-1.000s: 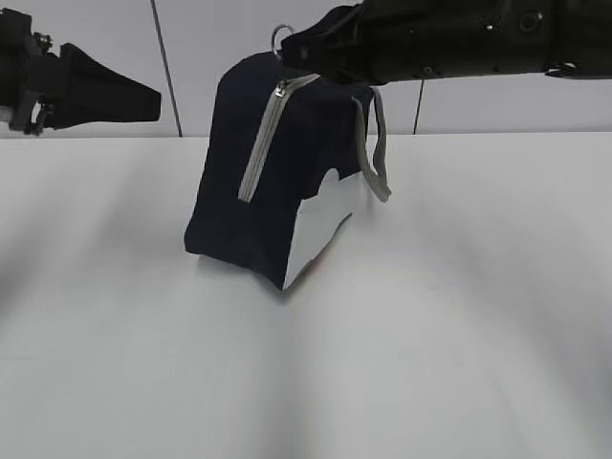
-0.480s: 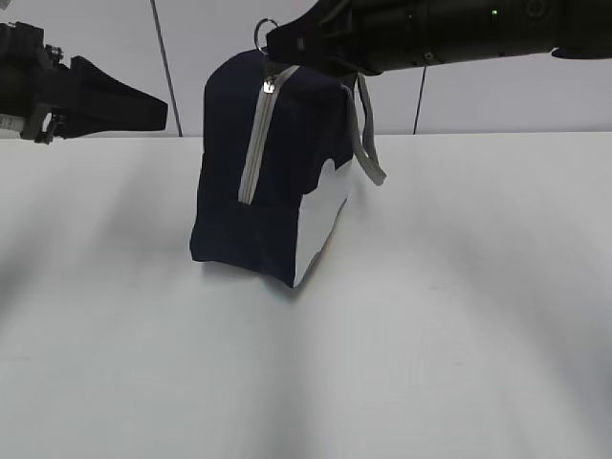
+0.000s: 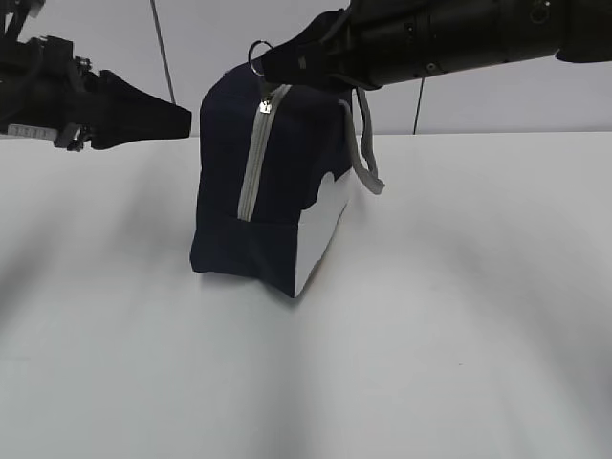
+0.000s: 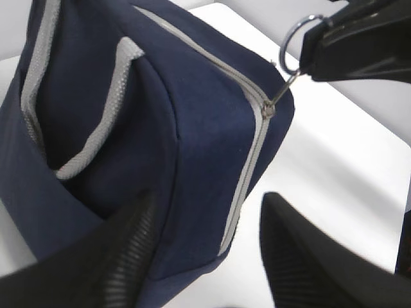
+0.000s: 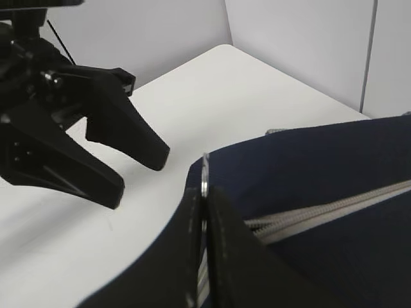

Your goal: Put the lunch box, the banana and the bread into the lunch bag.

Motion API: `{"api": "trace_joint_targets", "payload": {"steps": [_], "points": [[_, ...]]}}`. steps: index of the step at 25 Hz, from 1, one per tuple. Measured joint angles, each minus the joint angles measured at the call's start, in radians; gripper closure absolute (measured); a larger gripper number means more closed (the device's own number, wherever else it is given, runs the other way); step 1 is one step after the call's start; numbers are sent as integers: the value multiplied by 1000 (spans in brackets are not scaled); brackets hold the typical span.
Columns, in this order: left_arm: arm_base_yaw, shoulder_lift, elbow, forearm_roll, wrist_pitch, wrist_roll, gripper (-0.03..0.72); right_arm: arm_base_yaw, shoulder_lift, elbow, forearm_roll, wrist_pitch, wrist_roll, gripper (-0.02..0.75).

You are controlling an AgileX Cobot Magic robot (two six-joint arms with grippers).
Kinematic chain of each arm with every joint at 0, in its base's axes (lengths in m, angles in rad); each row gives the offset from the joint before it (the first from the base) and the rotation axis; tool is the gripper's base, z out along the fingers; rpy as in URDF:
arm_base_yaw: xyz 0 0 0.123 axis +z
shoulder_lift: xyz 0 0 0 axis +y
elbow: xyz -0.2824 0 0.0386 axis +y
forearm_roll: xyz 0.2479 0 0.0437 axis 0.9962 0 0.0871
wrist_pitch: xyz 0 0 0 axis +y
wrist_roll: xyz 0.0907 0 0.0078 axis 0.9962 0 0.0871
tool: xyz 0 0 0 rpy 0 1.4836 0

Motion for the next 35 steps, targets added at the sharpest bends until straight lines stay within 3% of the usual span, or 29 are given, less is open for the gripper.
{"api": "trace_joint_targets", "payload": {"steps": [5,13,35], "points": [[-5,54,-5,-62,-1,61,256,0,0,-1,-11,-4,7,754],[-34,117,-62,-99,25,99,258,0,0,-1,-17,-4,10,754],[-51,148,-78,-100,40,99,562,0,6,-1,-25,-6,20,754]]}}
